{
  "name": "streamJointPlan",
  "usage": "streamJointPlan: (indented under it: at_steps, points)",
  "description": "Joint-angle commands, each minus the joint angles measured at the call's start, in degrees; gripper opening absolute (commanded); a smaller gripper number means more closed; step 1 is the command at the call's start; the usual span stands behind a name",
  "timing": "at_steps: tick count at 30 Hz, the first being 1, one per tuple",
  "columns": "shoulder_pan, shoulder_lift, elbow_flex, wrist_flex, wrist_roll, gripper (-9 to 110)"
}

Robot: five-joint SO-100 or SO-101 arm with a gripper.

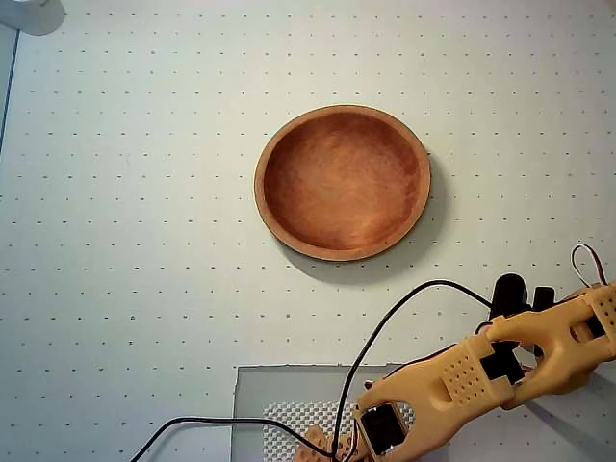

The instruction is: Grasp a clothespin and put it in the bowl.

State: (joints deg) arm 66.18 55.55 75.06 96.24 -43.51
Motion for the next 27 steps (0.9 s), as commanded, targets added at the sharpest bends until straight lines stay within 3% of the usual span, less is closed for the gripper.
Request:
streamJointPlan:
  at_steps: [1,12,27]
  points:
    - [-3.25,-5.63,1.14,0.00,0.97,21]
    - [-3.34,-5.54,0.88,0.00,0.88,-4]
    - [-7.47,0.88,0.35,2.29,0.79,-3]
